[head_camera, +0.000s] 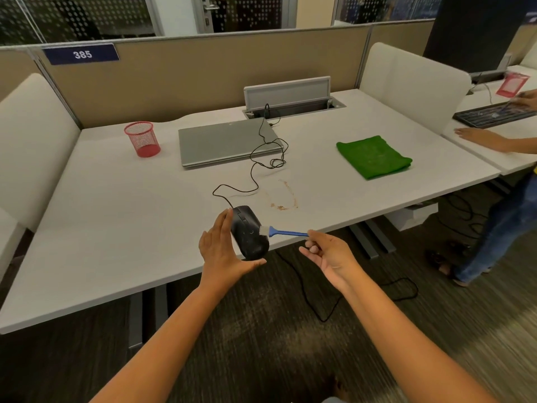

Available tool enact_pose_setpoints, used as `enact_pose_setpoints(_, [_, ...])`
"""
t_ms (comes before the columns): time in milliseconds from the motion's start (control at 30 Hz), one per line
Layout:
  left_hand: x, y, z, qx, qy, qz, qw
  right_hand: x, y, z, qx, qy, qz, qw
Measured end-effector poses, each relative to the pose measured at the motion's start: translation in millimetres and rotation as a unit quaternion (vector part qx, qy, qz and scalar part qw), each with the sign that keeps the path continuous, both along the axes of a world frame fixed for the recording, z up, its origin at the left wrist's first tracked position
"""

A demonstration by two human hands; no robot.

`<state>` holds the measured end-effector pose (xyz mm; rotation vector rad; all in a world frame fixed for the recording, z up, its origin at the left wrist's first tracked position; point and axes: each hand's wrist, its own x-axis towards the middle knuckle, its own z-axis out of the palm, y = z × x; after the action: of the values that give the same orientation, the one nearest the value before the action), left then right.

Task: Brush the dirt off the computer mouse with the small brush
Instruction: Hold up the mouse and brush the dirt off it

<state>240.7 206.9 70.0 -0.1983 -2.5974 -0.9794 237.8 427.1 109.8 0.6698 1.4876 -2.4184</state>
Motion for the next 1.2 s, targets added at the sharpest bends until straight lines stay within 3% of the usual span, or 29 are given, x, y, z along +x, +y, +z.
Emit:
enact_pose_setpoints(167, [-0.5, 1.8, 1.0, 0.013, 0.006, -0.002, 1.0, 6.7, -0.6, -5.5, 0.048, 0.01, 0.012, 0.999])
enact_pose_setpoints(333, [3.6, 1.0, 0.8, -0.02, 0.006, -0.021, 1.0, 6.8, 7.1, -0.3, -0.013, 0.019, -0.022, 0.999])
enact_pose_setpoints(533, [4.9, 8.9, -0.4, -0.043, 0.014, -0.051, 0.998, 6.3, -2.1, 4.6, 0.207, 0.112, 0.04, 0.971])
enact_pose_setpoints(633, [3.6, 6.7, -2.1, -0.037, 0.009, -0.039, 0.999, 12.2, 7.9, -4.3, 0.258, 0.131, 0.039, 0.956])
enact_pose_setpoints(767, [2.7, 3.3, -5.6, -0.036, 0.001, -0.025, 0.999, 11.9, 14.2, -2.5, 0.218, 0.139, 0.009, 0.966])
enact_pose_setpoints(1000, [-1.9, 6.1, -0.4, -0.013, 0.005, -0.021, 1.0, 15.5, -4.7, 1.7, 0.266, 0.172, 0.053, 0.947])
enact_pose_setpoints(1200, [-2.5, 5.0, 0.1, -0.013, 0.009, -0.028, 0.999, 12.0, 0.8, 8.2, 0.257, 0.185, 0.022, 0.948])
